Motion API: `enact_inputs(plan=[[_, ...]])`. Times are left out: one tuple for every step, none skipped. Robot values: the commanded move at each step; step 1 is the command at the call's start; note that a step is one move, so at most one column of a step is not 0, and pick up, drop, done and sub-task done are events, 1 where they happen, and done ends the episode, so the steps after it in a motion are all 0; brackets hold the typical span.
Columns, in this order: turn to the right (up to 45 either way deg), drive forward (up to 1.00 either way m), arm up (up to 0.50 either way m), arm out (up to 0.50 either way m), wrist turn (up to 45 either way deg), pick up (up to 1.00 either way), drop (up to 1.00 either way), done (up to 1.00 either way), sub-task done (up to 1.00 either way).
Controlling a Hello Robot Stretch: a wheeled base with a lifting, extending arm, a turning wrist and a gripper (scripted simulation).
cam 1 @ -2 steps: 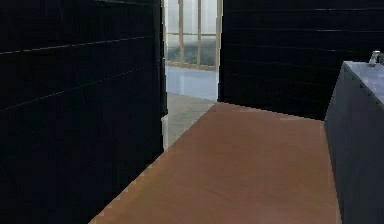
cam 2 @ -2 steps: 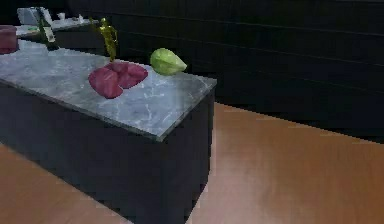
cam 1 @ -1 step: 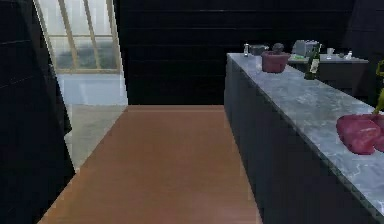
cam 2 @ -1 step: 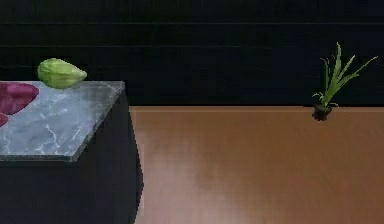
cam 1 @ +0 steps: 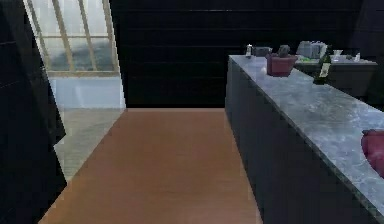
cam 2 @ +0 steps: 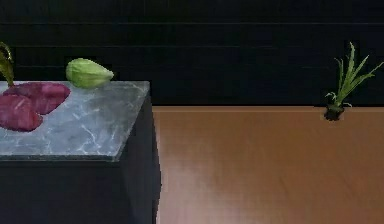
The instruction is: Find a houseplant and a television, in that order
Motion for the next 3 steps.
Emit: enact_inputs(plan=[[-15.0, 0.0, 0.0, 0.0, 0.0, 0.0, 0.0, 0.0, 0.0], [0.0, 1.0, 0.0, 0.0, 0.0, 0.0, 0.0, 0.0, 0.0], [0.0, 0.75, 0.0, 0.0, 0.0, 0.0, 0.0, 0.0, 0.0]])
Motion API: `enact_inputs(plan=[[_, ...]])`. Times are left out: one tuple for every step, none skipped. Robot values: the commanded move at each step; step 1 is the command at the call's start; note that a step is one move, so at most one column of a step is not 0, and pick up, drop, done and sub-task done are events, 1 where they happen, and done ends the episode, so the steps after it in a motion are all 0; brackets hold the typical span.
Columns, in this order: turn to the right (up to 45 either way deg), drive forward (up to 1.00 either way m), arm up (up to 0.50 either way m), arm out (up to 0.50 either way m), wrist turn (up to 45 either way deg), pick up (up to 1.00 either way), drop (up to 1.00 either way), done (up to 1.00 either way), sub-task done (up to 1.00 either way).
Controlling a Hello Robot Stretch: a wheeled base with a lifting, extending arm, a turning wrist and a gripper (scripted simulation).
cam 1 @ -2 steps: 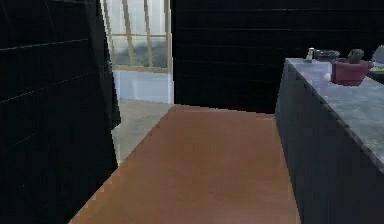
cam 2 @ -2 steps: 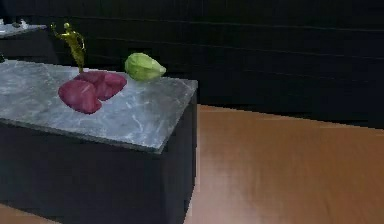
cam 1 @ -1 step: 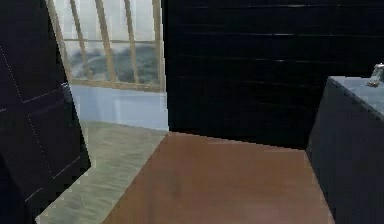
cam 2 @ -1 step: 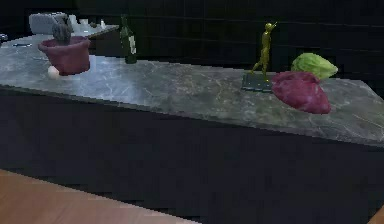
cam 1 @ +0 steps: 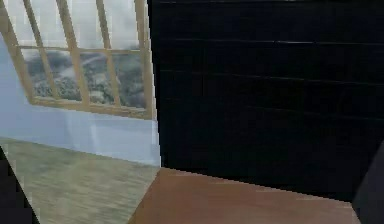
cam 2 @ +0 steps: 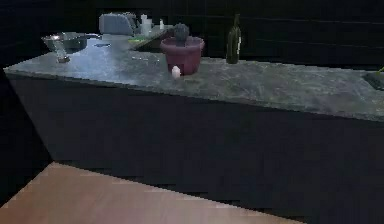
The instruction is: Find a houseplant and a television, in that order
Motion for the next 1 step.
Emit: enact_inputs(plan=[[-39.0, 0.0, 0.0, 0.0, 0.0, 0.0, 0.0, 0.0, 0.0]])
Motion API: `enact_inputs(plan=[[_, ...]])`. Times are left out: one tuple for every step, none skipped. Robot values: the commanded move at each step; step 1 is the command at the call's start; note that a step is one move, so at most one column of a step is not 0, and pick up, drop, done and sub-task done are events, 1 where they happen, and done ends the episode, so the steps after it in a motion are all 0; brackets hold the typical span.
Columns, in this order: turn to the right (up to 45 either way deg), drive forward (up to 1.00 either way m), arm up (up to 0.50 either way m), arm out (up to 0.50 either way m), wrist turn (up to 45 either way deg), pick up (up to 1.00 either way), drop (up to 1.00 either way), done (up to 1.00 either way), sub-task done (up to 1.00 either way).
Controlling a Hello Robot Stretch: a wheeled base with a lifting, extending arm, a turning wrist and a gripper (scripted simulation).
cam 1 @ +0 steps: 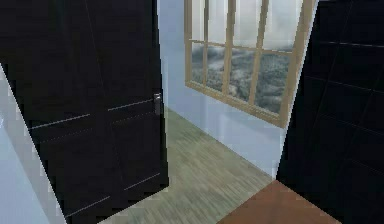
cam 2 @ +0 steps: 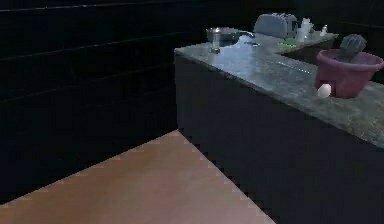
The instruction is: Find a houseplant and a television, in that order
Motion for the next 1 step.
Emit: enact_inputs(plan=[[0.0, 0.05, 0.0, 0.0, 0.0, 0.0, 0.0, 0.0, 0.0]])
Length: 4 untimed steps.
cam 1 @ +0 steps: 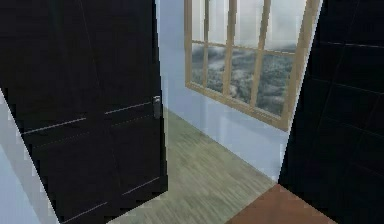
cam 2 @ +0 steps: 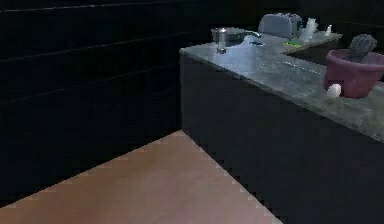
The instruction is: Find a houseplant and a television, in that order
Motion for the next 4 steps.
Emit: enact_inputs(plan=[[-21.0, 0.0, 0.0, 0.0, 0.0, 0.0, 0.0, 0.0, 0.0], [0.0, 0.25, 0.0, 0.0, 0.0, 0.0, 0.0, 0.0, 0.0], [36.0, 0.0, 0.0, 0.0, 0.0, 0.0, 0.0, 0.0, 0.0], [0.0, 0.85, 0.0, 0.0, 0.0, 0.0, 0.0, 0.0, 0.0]])
